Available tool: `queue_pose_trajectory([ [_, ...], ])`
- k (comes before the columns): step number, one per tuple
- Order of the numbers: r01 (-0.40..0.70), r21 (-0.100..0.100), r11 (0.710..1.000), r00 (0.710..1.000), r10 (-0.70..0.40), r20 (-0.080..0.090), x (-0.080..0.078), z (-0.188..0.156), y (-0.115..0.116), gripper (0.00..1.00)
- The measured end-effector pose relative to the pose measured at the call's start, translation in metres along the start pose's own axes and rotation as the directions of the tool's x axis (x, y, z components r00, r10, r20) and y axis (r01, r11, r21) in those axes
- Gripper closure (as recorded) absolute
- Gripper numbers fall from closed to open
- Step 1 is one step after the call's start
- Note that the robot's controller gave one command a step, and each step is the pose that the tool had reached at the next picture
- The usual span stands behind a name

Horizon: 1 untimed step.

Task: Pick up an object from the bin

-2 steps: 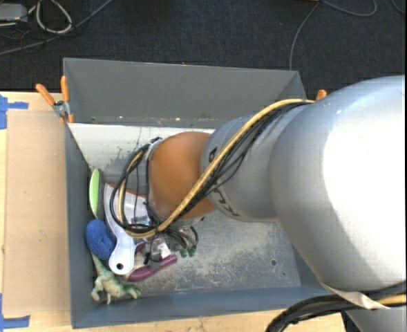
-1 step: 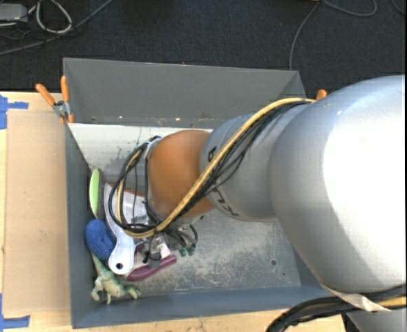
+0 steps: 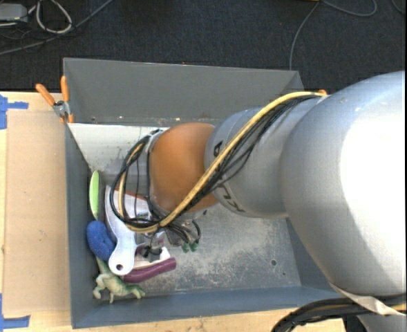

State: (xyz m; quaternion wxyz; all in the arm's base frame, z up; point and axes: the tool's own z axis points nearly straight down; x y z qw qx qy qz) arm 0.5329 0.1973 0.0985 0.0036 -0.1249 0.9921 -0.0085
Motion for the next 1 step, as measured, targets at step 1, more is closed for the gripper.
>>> queue_pose_trajectory([
  [1, 0.009, -0.001, 1.000, 1.000, -0.009, 0.004, -0.0019, -0.0229, 0.0002, 1.00],
])
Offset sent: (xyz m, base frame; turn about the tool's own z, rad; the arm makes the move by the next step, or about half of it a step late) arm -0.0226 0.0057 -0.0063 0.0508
